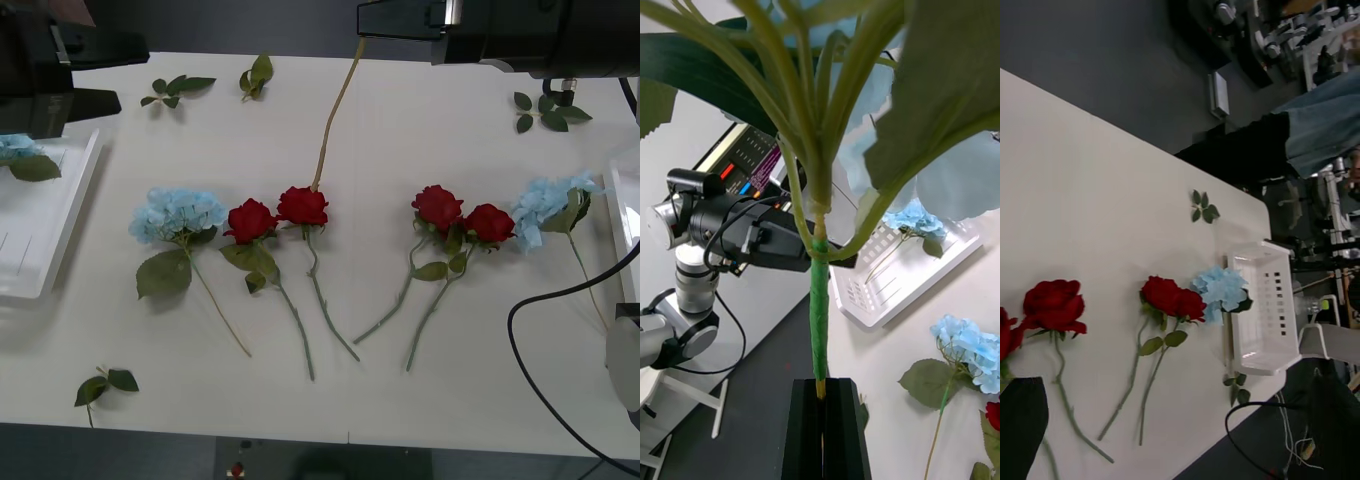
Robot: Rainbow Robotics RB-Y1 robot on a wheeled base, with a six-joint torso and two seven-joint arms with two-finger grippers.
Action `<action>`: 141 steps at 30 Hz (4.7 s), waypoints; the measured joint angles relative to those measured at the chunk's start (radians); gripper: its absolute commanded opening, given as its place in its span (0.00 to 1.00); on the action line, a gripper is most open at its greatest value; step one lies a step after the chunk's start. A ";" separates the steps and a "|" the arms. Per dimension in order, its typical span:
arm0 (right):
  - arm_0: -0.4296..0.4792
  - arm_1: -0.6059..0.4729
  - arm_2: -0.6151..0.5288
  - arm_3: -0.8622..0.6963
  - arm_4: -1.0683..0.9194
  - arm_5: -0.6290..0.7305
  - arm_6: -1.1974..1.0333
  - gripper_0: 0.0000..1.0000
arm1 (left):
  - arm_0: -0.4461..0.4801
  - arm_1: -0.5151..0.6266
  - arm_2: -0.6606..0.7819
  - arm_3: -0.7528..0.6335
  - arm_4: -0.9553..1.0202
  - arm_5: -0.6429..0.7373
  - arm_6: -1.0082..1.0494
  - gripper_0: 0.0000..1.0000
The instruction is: Put the red flowers into the right box and the blue flowers into the left box
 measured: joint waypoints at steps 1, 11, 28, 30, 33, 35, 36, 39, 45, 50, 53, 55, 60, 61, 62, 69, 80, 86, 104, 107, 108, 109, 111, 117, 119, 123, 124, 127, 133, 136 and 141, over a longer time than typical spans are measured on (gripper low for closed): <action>0.000 0.000 0.000 0.000 0.000 0.000 0.000 0.00 | 0.000 -0.007 -0.026 -0.011 -0.001 -0.030 0.004 1.00; 0.000 0.000 0.000 0.000 0.000 0.000 0.000 0.00 | -0.065 -0.111 -0.253 -0.050 -0.066 -0.157 0.017 1.00; 0.000 0.000 0.000 0.000 0.001 0.000 0.000 0.00 | -0.141 -0.277 -0.427 -0.095 -0.255 -0.157 0.067 1.00; 0.000 0.000 0.000 0.000 0.001 0.000 0.000 0.00 | -0.150 -0.291 -0.452 -0.095 -0.280 -0.157 0.077 1.00; 0.000 0.000 0.000 0.000 0.001 0.000 0.000 0.00 | -0.162 -0.305 -0.479 -0.095 -0.290 -0.157 0.079 0.65; 0.000 0.000 0.000 0.000 0.001 0.000 0.000 0.00 | -0.172 -0.307 -0.493 -0.095 -0.291 -0.157 0.079 0.16; 0.000 0.000 0.000 0.000 0.001 0.000 0.000 0.00 | -0.176 -0.307 -0.498 -0.095 -0.291 -0.157 0.079 0.03; 0.000 0.000 0.000 0.000 0.001 0.000 0.000 0.00 | -0.183 -0.307 -0.502 -0.095 -0.291 -0.157 0.081 0.00; 0.000 0.000 0.000 0.000 0.001 0.000 0.001 0.00 | -0.183 -0.307 -0.502 -0.095 -0.291 -0.157 0.102 0.00; 0.000 0.000 0.000 0.000 0.003 0.000 0.001 0.00 | -0.183 -0.307 -0.502 -0.095 -0.305 -0.157 0.105 0.00; 0.000 0.000 0.002 0.000 0.008 0.000 0.001 0.00 | -0.183 -0.307 -0.502 -0.095 -0.308 -0.157 0.105 0.00; 0.000 0.000 0.002 0.000 0.008 0.000 0.001 0.44 | -0.183 -0.307 -0.502 -0.095 -0.308 -0.157 0.105 0.00; 0.000 0.000 0.003 0.000 0.008 0.000 0.001 1.00 | -0.183 -0.307 -0.502 -0.095 -0.327 -0.157 0.105 0.00; 0.000 0.000 0.003 0.000 0.008 0.000 0.001 1.00 | -0.183 -0.307 -0.502 -0.095 -0.329 -0.157 0.105 0.00; 0.000 0.000 0.004 0.000 0.008 0.000 0.001 1.00 | -0.183 -0.307 -0.502 -0.095 -0.329 -0.157 0.105 0.00; 0.000 0.000 0.004 0.000 0.008 0.000 0.001 1.00 | -0.183 -0.304 -0.484 -0.095 -0.335 -0.157 0.106 0.00; 0.000 0.000 0.004 0.000 0.008 0.000 0.001 1.00 | -0.182 -0.209 -0.176 -0.095 -0.303 0.107 0.106 0.00; 0.000 0.000 0.004 0.000 0.008 0.000 0.001 1.00 | -0.101 -0.097 -0.015 -0.095 -0.288 0.162 0.106 0.00; 0.000 -0.058 0.003 0.002 0.055 0.080 0.001 1.00 | 0.535 0.095 0.422 0.049 -0.296 0.162 0.032 0.00; 0.000 -0.100 -0.002 0.002 0.075 0.150 -0.010 1.00 | 0.596 0.095 0.444 0.127 -0.296 0.162 -0.072 0.00; 0.000 -0.112 -0.006 0.002 0.080 0.173 -0.029 1.00 | 0.611 0.095 0.447 0.152 -0.297 0.162 -0.097 0.00; 0.000 -0.125 -0.012 0.002 0.087 0.195 -0.058 1.00 | 0.623 0.095 0.447 0.181 -0.298 0.162 -0.113 0.00; 0.000 -0.148 -0.024 0.002 0.099 0.234 -0.132 1.00 | 0.637 0.095 0.444 0.233 -0.298 0.162 -0.131 0.00; 0.010 -0.220 -0.034 0.002 0.127 0.323 -0.216 1.00 | 0.639 0.095 0.393 0.355 -0.298 0.158 -0.263 0.00; 0.024 -0.242 -0.034 0.002 0.139 0.346 -0.230 1.00 | 0.639 0.095 0.362 0.383 -0.298 0.141 -0.287 0.00; 0.064 -0.287 -0.034 0.002 0.177 0.392 -0.328 1.00 | 0.635 0.096 0.280 0.440 -0.298 0.075 -0.302 0.00; 0.074 -0.298 -0.034 0.002 0.192 0.403 -0.338 1.00 | 0.633 0.097 0.260 0.451 -0.298 0.062 -0.319 0.00; 0.099 -0.325 -0.034 0.002 0.241 0.433 -0.338 1.00 | 0.627 0.098 0.220 0.470 -0.298 0.031 -0.364 0.00; 0.147 -0.371 -0.034 0.002 0.356 0.466 -0.338 1.00 | 0.627 0.099 0.213 0.472 -0.308 0.023 -0.365 0.43; 0.175 -0.394 -0.034 0.002 0.404 0.467 -0.338 1.00 | 0.627 0.099 0.213 0.472 -0.314 0.023 -0.365 0.64; 0.208 -0.419 -0.034 0.002 0.473 0.491 -0.319 1.00 | 0.627 0.099 0.213 0.472 -0.314 -0.003 -0.366 0.88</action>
